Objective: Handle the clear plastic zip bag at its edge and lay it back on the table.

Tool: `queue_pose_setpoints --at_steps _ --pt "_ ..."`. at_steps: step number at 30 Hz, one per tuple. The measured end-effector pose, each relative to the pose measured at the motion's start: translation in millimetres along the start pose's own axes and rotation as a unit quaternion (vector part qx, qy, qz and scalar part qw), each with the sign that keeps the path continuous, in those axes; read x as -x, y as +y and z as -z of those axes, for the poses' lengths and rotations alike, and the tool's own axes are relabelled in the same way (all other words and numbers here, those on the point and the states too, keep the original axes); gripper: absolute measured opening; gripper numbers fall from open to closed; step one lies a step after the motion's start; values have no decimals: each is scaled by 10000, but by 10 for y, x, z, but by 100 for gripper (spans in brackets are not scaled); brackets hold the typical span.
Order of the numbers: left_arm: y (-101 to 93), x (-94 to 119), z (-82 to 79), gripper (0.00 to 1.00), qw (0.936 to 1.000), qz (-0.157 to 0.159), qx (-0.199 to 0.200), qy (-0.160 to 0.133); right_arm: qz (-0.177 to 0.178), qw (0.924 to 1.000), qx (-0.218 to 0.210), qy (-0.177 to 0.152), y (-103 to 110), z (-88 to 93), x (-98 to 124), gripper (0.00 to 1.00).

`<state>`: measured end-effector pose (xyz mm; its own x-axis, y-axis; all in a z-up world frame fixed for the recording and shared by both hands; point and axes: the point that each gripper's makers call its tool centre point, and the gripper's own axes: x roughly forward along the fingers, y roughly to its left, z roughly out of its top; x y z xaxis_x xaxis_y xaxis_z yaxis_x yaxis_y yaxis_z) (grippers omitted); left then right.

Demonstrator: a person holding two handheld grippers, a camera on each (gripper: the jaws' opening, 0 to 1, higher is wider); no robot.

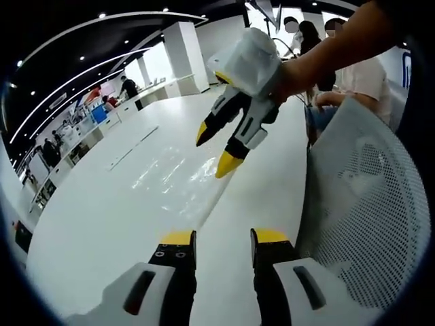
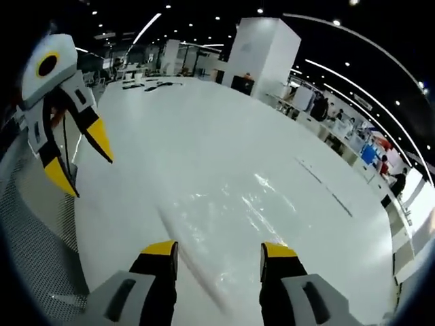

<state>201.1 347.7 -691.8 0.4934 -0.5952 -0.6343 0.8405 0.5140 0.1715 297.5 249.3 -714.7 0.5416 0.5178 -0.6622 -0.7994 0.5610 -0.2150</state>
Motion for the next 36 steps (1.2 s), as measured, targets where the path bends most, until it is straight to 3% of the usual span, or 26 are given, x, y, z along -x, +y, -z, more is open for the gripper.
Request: queue_pose_setpoints --at_steps 8,24,33,36 --pt "33 17 -28 29 10000 -48 -33 -62 263 9992 -68 -299 -22 -73 210 59" --pt "70 54 -98 33 9996 -144 147 -214 523 9949 -556 -661 -90 -16 473 76" --pt "56 86 -132 46 9982 -181 443 -359 539 9902 -902 -920 -52 -112 647 87" --pt "100 101 -145 58 9968 -320 574 -450 554 9894 -923 -975 -46 -119 693 89"
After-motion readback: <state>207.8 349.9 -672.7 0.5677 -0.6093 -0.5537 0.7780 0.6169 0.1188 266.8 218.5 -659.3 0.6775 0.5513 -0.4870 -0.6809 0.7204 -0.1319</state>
